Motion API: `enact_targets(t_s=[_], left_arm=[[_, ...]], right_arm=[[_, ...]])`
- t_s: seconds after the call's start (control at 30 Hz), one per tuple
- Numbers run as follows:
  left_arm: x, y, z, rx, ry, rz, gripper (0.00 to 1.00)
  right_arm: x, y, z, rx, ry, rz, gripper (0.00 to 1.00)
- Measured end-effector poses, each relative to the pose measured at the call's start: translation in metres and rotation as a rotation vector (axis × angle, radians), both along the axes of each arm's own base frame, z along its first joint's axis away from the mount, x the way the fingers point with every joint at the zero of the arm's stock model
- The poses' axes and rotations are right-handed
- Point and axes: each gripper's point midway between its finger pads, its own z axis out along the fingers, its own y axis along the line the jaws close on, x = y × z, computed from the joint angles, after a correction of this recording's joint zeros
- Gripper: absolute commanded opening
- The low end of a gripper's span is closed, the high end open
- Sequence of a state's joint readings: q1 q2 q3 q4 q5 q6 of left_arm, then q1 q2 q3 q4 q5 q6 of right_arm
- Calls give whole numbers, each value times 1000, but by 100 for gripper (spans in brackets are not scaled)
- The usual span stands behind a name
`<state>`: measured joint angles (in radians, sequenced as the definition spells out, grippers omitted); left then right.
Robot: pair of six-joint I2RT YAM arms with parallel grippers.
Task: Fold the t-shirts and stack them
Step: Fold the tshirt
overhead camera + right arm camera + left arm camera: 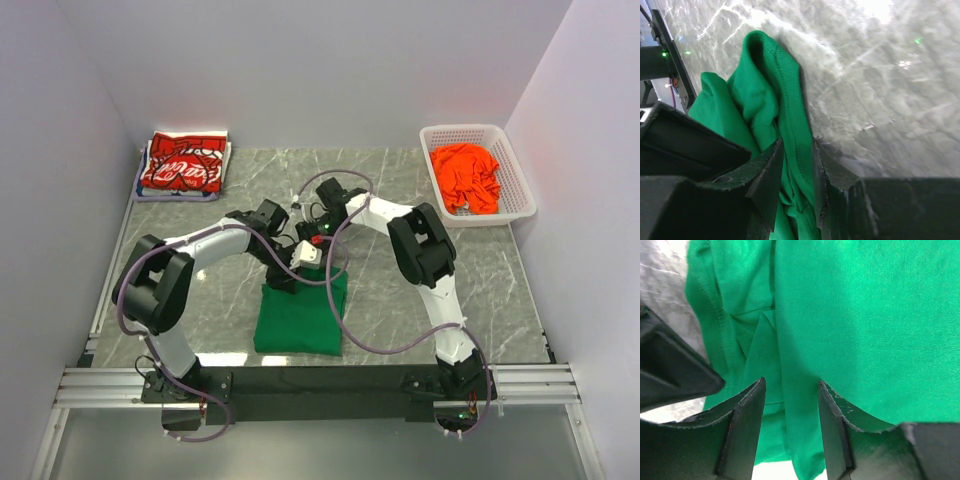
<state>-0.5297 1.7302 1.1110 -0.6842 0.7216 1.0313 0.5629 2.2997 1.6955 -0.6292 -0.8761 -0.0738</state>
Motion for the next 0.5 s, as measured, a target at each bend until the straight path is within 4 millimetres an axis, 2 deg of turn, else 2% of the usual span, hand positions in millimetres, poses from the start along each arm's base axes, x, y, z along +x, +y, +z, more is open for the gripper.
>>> enact_targets(t_s=[0.23,0.33,0.37,0.47,0.5], left_arm=[[-5,-4,-14,28,35,-20,40],[-6,-5,-15,35,46,-27,25],[-7,-6,-15,36,48,-29,15],[-8,-7,-13,38,51,-33,1],[-8,-7,-13,39,52,-33,1]], right_arm=[[1,1,-1,-6,22,-11,34],[2,1,-2,-8,28,-12,32],[2,1,-2,-9,31,-13,32],[2,1,-3,-9,32,-14,30],[2,1,-3,-10,33,-14,29]])
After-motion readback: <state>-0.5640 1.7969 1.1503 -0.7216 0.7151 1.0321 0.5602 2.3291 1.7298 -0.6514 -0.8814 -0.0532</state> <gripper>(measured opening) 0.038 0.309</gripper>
